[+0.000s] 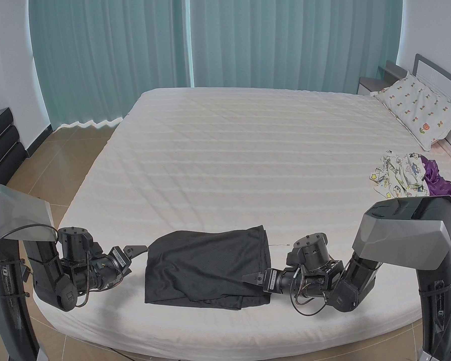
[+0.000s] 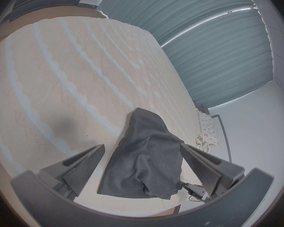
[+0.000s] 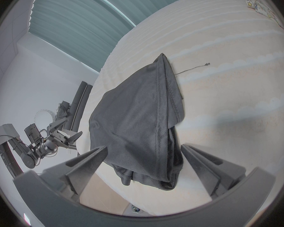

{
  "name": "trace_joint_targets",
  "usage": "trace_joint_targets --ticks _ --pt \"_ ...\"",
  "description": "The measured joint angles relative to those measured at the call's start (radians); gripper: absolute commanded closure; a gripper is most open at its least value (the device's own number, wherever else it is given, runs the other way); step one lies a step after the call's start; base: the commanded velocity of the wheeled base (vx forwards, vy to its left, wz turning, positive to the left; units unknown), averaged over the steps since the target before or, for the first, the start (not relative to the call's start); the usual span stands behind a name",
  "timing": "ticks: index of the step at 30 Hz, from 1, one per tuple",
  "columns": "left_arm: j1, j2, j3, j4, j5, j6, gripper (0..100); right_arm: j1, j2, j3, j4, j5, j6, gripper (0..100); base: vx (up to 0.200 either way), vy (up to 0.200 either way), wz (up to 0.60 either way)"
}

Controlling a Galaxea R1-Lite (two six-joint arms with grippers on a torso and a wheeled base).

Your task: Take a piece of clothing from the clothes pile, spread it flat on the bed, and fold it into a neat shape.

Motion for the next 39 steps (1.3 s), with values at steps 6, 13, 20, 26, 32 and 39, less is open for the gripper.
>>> trace_joint_targets --ticks 6,13,20,26,32,39 --pt "0.000 0.004 0.000 -0.001 0.000 0.000 0 0.000 -0.001 0.003 0.003 -0.009 -0.016 100 0.000 0.000 0.00" --pt "0.000 0.004 0.000 -0.001 0.000 0.000 0 -0.002 -0.021 0.039 0.008 -0.015 -0.053 100 0.000 0.000 0.00" --pt "0.000 0.006 0.000 -0.001 0.000 0.000 0 -0.010 -0.051 0.086 0.014 -0.015 -0.092 100 0.000 0.000 0.00" --pt "0.000 0.006 0.000 -0.001 0.000 0.000 0 -0.021 -0.061 0.106 0.023 -0.014 -0.109 100 0.000 0.000 0.00" --pt "0.000 0.006 0.000 -0.001 0.000 0.000 0 -0.032 -0.066 0.101 0.086 -0.014 -0.116 100 0.000 0.000 0.00" --pt "0.000 0.006 0.000 -0.001 0.000 0.000 0 -0.036 -0.068 0.106 0.093 -0.014 -0.147 0 0.000 0.000 0.00"
